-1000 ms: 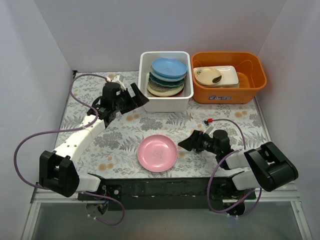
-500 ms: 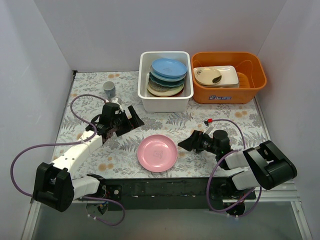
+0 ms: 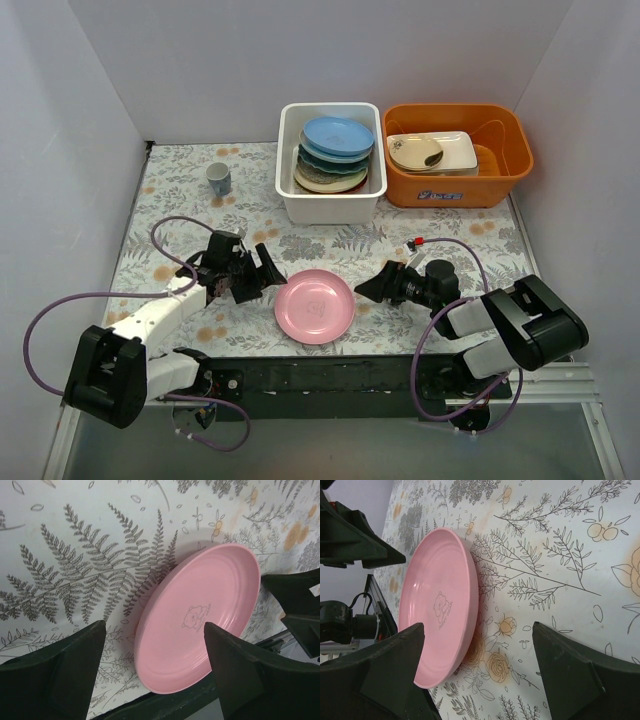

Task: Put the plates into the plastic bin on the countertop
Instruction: Pick up the plate at the center of the board.

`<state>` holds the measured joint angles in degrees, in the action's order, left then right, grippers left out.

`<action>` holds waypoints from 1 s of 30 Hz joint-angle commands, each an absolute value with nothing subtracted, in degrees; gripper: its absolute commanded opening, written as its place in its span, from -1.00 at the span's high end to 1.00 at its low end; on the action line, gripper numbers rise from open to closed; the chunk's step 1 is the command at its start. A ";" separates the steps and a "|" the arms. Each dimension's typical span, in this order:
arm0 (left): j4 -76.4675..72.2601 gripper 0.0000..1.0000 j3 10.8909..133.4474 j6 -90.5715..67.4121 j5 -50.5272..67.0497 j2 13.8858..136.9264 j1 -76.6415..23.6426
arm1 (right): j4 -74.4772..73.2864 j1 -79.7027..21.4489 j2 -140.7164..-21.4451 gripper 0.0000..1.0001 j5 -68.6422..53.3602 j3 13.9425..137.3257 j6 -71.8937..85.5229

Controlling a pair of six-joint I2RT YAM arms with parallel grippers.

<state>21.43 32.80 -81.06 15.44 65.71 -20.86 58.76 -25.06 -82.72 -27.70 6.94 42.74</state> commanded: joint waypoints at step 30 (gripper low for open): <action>10.19 1.00 21.18 -86.57 21.01 68.29 -27.25 | 62.31 -24.79 -87.54 -0.93 -29.53 6.68 43.77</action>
<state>10.50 21.96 -86.72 21.21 69.12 -26.98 63.92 -24.82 -86.63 -29.52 6.96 44.45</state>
